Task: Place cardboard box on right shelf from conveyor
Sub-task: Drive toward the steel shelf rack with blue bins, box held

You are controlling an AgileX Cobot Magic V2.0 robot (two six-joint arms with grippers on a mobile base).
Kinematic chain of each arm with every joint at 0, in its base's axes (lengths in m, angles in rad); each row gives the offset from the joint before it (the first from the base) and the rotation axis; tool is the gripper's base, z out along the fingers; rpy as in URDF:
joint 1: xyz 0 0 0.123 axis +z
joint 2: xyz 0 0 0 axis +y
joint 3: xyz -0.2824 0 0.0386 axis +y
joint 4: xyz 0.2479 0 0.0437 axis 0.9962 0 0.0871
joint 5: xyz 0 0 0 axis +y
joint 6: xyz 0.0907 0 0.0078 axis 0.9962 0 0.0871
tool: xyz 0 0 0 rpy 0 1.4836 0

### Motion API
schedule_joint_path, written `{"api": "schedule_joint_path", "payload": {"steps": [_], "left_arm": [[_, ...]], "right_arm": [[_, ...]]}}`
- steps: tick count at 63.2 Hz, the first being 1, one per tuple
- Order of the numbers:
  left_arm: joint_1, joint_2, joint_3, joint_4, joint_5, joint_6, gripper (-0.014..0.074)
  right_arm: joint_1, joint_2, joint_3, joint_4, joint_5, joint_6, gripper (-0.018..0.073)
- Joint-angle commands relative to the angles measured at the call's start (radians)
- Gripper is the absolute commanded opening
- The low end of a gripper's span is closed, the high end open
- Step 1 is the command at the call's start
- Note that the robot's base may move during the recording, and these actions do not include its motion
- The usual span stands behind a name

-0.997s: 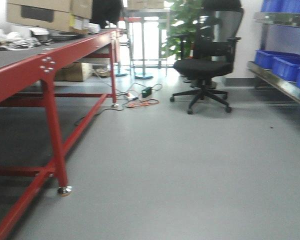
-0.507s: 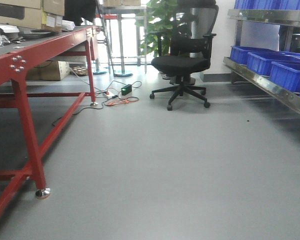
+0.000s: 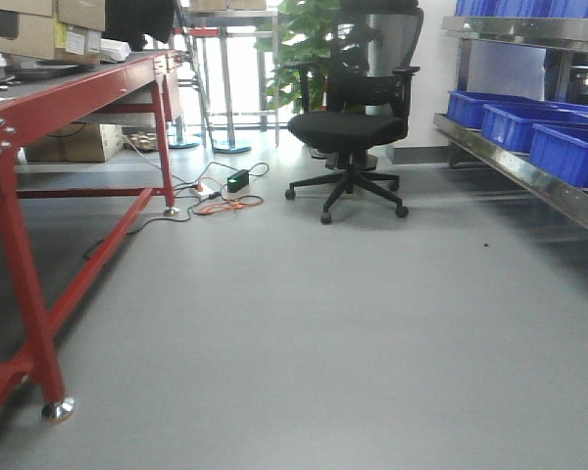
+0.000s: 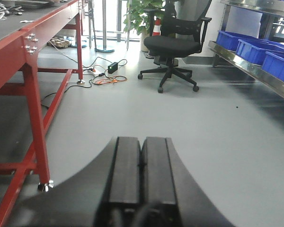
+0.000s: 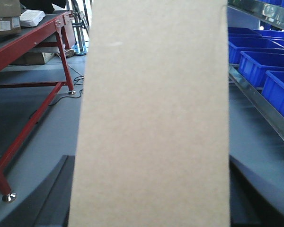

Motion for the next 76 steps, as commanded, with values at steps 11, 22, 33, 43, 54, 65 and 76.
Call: {"api": "schedule_joint_path", "payload": {"steps": [11,22,33,43,54,65,76], "left_arm": [[0.001,-0.012,-0.003,-0.005,-0.082,-0.005,-0.0119],[0.001,-0.012,-0.003,-0.005,-0.082,-0.005,-0.0119],[0.001,-0.012,-0.003,-0.005,-0.082,-0.005,-0.0119],[0.001,-0.012,-0.003,-0.005,-0.082,-0.005,-0.0119],[0.001,-0.012,-0.003,-0.005,-0.082,-0.005,-0.0119],[0.001,-0.012,-0.003,-0.005,-0.082,-0.005,-0.0119],[0.001,-0.012,-0.003,-0.005,-0.082,-0.005,-0.0119]], "right_arm": [[-0.006,0.017,-0.028,-0.010,-0.102,-0.009,0.0203],[-0.006,0.017,-0.028,-0.010,-0.101,-0.009,0.0203],[-0.006,0.017,-0.028,-0.010,-0.101,-0.009,0.0203],[-0.006,0.017,-0.028,-0.010,-0.101,-0.009,0.0203],[-0.006,0.017,-0.028,-0.010,-0.101,-0.009,0.0203],[-0.006,0.017,-0.028,-0.010,-0.101,-0.009,0.0203],[-0.006,0.017,-0.028,-0.010,-0.101,-0.009,0.0203]]}}
